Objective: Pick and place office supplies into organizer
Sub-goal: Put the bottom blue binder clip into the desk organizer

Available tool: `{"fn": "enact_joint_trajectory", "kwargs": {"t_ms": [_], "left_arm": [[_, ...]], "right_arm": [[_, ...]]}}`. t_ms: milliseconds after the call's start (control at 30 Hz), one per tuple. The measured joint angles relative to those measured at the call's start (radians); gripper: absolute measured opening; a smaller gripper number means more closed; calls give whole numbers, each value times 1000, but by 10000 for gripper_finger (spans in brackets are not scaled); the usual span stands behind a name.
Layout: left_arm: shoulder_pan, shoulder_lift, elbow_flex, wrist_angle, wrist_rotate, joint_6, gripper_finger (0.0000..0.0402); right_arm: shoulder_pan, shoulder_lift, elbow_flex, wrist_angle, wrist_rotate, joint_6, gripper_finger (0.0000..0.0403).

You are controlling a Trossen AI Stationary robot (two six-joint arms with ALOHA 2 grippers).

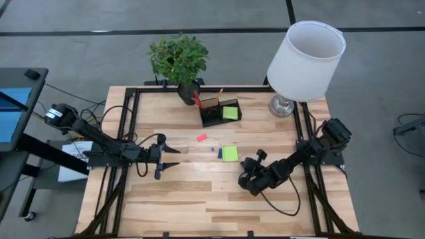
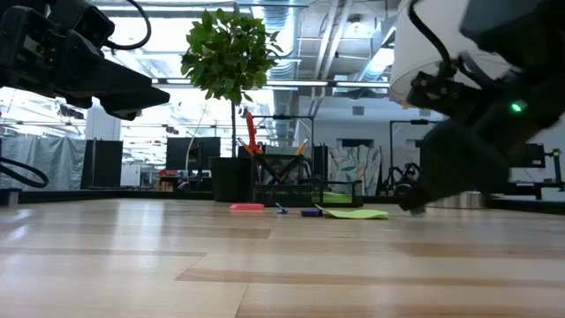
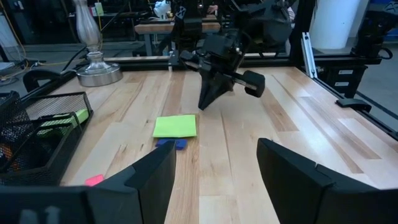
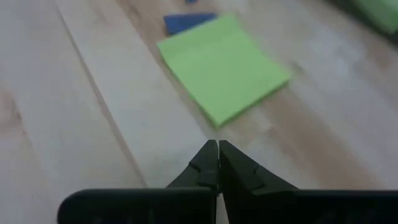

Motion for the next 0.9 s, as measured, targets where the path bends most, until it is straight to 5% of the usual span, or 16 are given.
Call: {"fn": "enact_joint_trajectory", "kwargs": {"t_ms": [467,900], "left_arm": [[0,0,0,-15,4,0,217],[0,0,0,-16,3,0,217]], "right_arm": [[-255,-229,8,125,-5,-449,1],[-595,-129,9,613,-399,-651,0]]}}
